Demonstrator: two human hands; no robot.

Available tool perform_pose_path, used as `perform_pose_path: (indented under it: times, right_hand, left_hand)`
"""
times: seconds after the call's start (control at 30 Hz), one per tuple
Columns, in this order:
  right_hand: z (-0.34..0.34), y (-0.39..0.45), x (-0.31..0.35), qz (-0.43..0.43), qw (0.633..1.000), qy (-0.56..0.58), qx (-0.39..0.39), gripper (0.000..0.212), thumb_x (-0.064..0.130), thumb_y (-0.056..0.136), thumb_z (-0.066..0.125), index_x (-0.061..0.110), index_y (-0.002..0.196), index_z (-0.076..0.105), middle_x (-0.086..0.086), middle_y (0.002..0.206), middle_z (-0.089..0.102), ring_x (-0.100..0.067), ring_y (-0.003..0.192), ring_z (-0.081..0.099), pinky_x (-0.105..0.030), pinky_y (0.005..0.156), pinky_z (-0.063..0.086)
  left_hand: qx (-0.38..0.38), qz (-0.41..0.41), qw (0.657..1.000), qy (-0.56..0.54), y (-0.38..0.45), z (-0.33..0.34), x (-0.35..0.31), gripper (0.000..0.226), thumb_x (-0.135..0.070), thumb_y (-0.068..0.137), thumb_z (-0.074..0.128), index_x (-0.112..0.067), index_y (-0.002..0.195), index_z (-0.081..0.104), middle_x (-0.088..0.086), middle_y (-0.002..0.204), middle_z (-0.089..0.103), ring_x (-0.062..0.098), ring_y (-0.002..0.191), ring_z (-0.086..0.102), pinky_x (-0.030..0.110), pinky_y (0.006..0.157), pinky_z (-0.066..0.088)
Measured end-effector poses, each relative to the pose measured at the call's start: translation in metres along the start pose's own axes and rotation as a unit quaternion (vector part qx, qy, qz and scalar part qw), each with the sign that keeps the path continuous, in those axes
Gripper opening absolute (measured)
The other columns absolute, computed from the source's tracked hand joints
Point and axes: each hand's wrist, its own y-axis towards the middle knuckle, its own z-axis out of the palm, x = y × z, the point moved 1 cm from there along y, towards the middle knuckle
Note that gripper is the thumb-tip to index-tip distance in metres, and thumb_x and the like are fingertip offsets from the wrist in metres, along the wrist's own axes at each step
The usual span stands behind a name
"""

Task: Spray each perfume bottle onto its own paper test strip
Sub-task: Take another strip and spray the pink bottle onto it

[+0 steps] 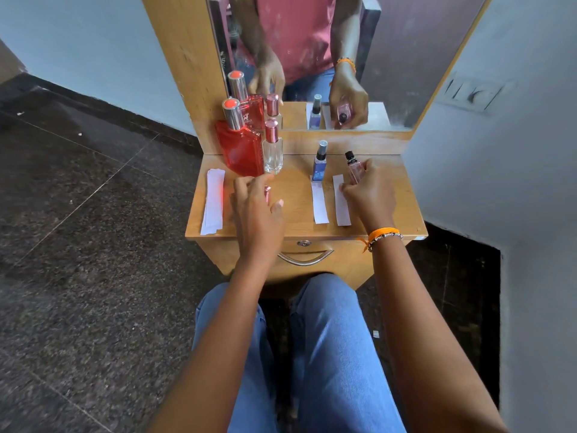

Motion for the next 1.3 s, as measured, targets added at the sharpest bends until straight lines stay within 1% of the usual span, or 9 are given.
perform_pose_path:
  times: [0.17,0.4,0.5,0.67,0.77,0.9,1.0,1.13,1.3]
  right_hand:
    - [-0.001,-0.001,0.0,0.001,1.0,0.017,0.001,0.029,0.017,0.082,0.067,0.01,0.107,0.055,-0.011,0.107,0.064,-0.028,0.093,0.059,-0.029,0.065,0.039]
    - [-0.01,-0.023,0.0,-0.053,0.994,0.085,-0.03,0.019,0.012,0.083,0.068,0.01,0.096,0.054,0.0,0.086,0.059,-0.015,0.072,0.053,-0.01,0.051,0.03]
    - [-0.011,-0.035,0.002,-0.073,0.992,0.09,-0.039,0.019,0.01,0.082,0.067,0.013,0.095,0.054,0.004,0.082,0.058,-0.011,0.065,0.05,-0.005,0.048,0.03]
    - [-0.012,-0.048,0.011,-0.114,0.986,0.115,-0.031,0.017,0.008,0.08,0.067,0.013,0.09,0.054,0.006,0.072,0.055,-0.008,0.059,0.048,-0.012,0.05,0.034]
    - [-0.01,-0.053,0.014,-0.131,0.984,0.121,-0.023,0.018,0.008,0.079,0.068,0.009,0.093,0.056,0.006,0.072,0.055,-0.01,0.059,0.048,-0.022,0.052,0.029]
    - [-0.006,-0.06,0.017,-0.143,0.98,0.141,0.016,0.019,0.007,0.08,0.068,0.007,0.096,0.057,0.001,0.073,0.059,-0.01,0.06,0.051,-0.021,0.054,0.035]
    - [-0.004,-0.067,0.02,-0.168,0.974,0.141,0.049,0.017,0.008,0.08,0.067,0.011,0.094,0.057,0.001,0.073,0.061,-0.015,0.062,0.055,-0.018,0.055,0.037]
    - [-0.003,-0.074,0.023,-0.205,0.968,0.129,0.066,0.019,0.007,0.08,0.068,0.012,0.095,0.059,-0.001,0.075,0.063,-0.02,0.068,0.06,-0.024,0.057,0.036]
    - [-0.009,-0.078,0.025,-0.241,0.964,0.093,0.065,0.026,0.009,0.078,0.07,0.011,0.102,0.06,-0.006,0.086,0.068,-0.023,0.076,0.06,-0.032,0.061,0.04]
  left_hand:
    - [0.002,-0.01,1.0,-0.025,0.007,0.0,0.003,0.036,-0.003,0.084,0.061,-0.019,0.115,0.058,-0.001,0.119,0.047,0.018,0.108,0.056,0.031,0.093,0.048]
    - [0.009,-0.022,1.0,0.019,0.011,0.003,0.009,0.014,-0.007,0.085,0.061,-0.016,0.095,0.062,0.002,0.114,0.051,0.02,0.104,0.056,0.028,0.087,0.046]
    - [-0.021,-0.016,0.999,0.033,0.012,0.006,0.008,0.016,-0.005,0.084,0.06,-0.016,0.095,0.057,0.004,0.114,0.05,0.024,0.104,0.055,0.035,0.087,0.048]
    - [-0.043,0.04,0.992,0.114,0.022,0.012,0.009,0.038,0.002,0.088,0.051,-0.017,0.12,0.057,0.008,0.12,0.049,0.025,0.111,0.047,0.032,0.084,0.045]
    - [-0.038,0.047,0.985,0.159,0.023,0.014,0.011,0.034,0.002,0.087,0.053,-0.012,0.117,0.06,0.009,0.119,0.05,0.027,0.112,0.044,0.027,0.082,0.037]
    - [-0.037,0.056,0.983,0.172,0.017,0.011,0.012,0.03,-0.001,0.084,0.058,-0.014,0.111,0.06,0.008,0.119,0.052,0.029,0.107,0.044,0.036,0.086,0.04]
    - [-0.004,0.089,0.993,0.071,0.013,0.001,0.006,0.025,-0.001,0.087,0.053,-0.015,0.107,0.059,0.003,0.109,0.057,0.023,0.101,0.049,0.031,0.082,0.041]
    - [0.084,0.088,0.984,-0.131,0.01,-0.019,-0.011,0.029,0.001,0.089,0.048,-0.013,0.11,0.062,-0.004,0.103,0.054,0.005,0.097,0.055,0.009,0.084,0.042]
    - [0.193,0.124,0.96,-0.157,0.005,-0.038,-0.022,0.037,0.004,0.09,0.045,-0.016,0.116,0.063,0.003,0.109,0.05,0.012,0.108,0.056,0.03,0.099,0.046]
